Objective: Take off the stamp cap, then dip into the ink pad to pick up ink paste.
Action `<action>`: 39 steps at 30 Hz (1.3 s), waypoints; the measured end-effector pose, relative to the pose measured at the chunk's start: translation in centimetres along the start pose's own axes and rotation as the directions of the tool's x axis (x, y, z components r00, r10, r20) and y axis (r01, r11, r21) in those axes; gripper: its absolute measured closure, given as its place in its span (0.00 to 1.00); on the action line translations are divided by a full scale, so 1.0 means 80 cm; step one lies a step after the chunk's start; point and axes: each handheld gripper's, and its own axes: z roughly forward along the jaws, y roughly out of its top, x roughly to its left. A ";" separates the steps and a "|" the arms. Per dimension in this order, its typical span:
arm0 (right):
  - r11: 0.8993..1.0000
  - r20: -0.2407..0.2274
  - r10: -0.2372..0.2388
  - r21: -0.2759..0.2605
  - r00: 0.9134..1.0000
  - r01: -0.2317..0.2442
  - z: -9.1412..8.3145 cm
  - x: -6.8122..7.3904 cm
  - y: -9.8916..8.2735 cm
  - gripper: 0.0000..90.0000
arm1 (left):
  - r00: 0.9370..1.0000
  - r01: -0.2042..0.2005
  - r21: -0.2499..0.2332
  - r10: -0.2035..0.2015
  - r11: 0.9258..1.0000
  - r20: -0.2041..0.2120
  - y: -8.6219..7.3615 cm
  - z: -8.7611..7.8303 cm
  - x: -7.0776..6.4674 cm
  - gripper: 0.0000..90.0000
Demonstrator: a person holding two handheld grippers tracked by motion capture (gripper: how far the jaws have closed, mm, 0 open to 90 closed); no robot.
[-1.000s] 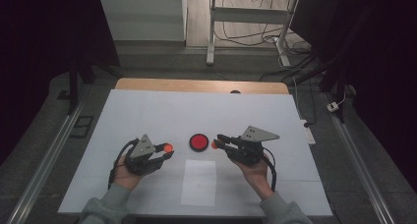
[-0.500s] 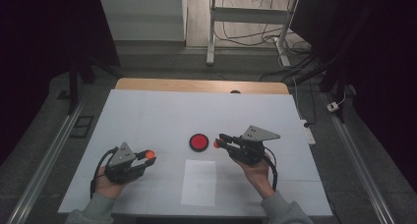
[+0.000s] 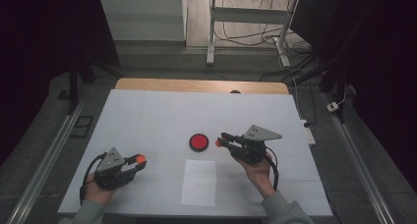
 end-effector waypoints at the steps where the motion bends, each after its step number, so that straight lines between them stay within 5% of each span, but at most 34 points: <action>1: 1.000 -0.002 0.000 0.002 1.000 0.000 0.000 0.000 0.000 0.81 | 1.000 -0.002 0.003 0.002 1.000 0.000 0.000 0.001 -0.001 0.72; 39: 1.000 -0.003 -0.019 0.015 1.000 0.019 0.019 0.000 0.002 0.81 | 1.000 -0.002 0.027 0.001 1.000 0.006 -0.001 0.009 -0.001 0.72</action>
